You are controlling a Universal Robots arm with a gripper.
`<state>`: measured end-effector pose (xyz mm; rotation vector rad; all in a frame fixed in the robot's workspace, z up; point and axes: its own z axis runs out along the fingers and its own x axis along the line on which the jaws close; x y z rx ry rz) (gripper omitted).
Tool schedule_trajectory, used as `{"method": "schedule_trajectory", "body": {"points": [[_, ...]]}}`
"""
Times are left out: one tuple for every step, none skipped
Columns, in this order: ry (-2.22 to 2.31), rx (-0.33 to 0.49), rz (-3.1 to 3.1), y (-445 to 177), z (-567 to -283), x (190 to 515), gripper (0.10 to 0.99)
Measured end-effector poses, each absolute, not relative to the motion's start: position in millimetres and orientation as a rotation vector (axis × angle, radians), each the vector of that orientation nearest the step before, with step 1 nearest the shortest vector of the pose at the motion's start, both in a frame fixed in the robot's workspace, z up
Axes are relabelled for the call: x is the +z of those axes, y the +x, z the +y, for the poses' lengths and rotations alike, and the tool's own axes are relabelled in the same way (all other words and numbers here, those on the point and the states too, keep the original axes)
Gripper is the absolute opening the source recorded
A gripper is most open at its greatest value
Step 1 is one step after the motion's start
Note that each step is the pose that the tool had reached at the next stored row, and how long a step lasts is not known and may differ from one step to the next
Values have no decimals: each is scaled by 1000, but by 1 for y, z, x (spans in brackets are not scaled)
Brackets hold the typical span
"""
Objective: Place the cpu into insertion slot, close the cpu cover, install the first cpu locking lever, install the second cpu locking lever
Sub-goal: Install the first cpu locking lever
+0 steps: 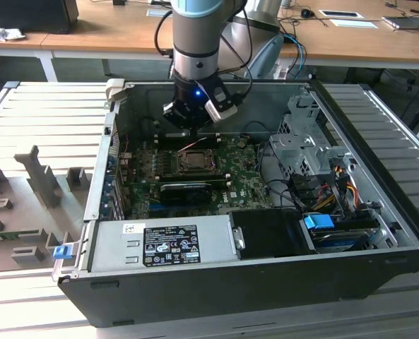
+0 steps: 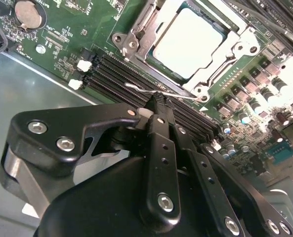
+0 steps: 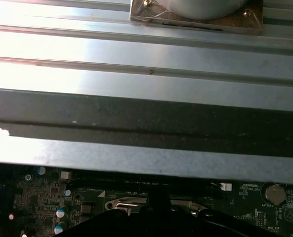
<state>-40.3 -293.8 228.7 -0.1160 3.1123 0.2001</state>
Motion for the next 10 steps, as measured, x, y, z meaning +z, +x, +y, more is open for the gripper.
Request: {"method": "schedule_trajectory", "body": {"points": [[-122,200,3112,-39,-294,228,106],[-125,200,3112,-38,-294,228,106],[-128,200,3112,-37,-294,228,106],[-130,200,3112,-36,-294,227,106],[-130,200,3112,-34,-294,227,106],[-130,200,3112,-33,-294,227,106],[-130,200,3112,-32,-294,226,106],[-130,200,3112,-31,-294,225,106],[-130,200,3112,-30,-294,224,106],[-130,200,3112,-29,-294,224,106]]}}
